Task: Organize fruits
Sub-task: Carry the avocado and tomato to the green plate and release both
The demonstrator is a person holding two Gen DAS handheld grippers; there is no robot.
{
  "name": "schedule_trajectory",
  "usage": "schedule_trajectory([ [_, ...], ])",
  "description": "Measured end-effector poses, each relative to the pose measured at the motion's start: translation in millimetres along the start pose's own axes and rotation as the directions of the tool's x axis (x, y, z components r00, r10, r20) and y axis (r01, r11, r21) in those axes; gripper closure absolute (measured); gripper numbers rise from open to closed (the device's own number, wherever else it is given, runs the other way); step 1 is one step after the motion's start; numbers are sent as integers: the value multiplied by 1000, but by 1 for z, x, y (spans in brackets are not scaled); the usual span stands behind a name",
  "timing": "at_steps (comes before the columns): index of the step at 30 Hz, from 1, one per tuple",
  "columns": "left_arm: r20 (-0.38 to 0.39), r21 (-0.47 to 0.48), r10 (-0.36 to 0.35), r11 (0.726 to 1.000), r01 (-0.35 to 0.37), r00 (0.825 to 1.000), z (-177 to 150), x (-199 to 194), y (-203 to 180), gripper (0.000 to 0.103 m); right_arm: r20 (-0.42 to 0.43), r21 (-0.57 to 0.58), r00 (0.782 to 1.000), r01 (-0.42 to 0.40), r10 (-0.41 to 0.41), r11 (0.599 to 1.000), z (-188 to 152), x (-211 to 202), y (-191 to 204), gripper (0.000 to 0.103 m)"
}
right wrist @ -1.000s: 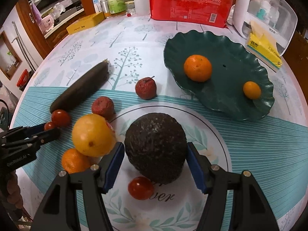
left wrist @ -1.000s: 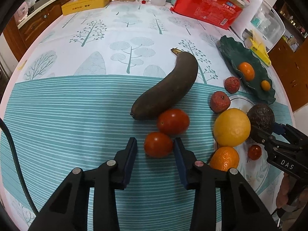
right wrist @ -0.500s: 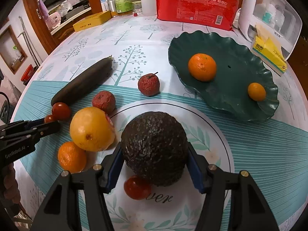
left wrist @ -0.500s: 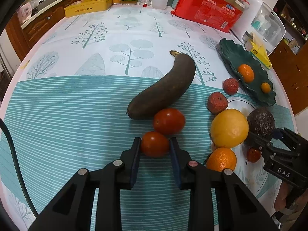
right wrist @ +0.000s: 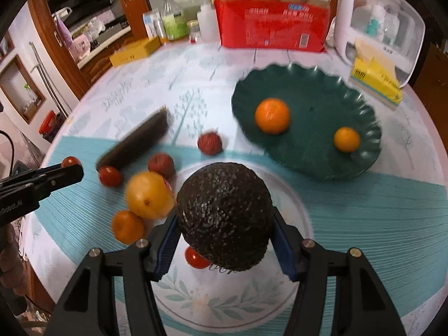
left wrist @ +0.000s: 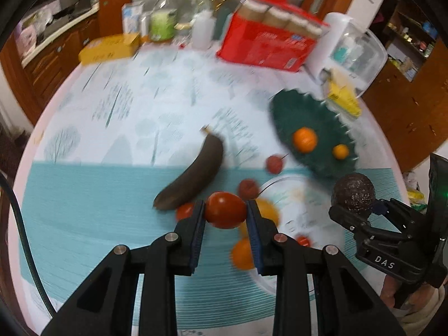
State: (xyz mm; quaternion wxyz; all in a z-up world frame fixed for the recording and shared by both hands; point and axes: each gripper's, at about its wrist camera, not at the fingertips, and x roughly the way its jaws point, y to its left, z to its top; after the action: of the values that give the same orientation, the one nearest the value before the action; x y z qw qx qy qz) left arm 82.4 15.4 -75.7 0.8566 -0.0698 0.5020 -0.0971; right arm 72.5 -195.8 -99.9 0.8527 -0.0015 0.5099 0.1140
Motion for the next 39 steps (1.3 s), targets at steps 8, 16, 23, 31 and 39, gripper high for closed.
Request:
schedule_trajectory([
  [8,98,172,-39,985,21,994,73,-42,-70,76,100,42,995,24,-28,999,54,-76,-41,42],
  [16,137,287,-28,958,-13,990,139,-39,-131,75,202,67,971,117,-129,991,122,-131,-100,42],
  [23,47,364,3,931,-20,999,164,38,-171,75,130,100,983,121,-134,988,150,-89,-145,42],
  [31,-75,354,62,935,-31,995,166,145,-179,75,-38,115,997,76,-72,990,136,12,-166,42],
  [39,-187,261,52,965,-2,981,166,208,-163,75,-145,116,989,45,-28,992,124,83,-173,42],
])
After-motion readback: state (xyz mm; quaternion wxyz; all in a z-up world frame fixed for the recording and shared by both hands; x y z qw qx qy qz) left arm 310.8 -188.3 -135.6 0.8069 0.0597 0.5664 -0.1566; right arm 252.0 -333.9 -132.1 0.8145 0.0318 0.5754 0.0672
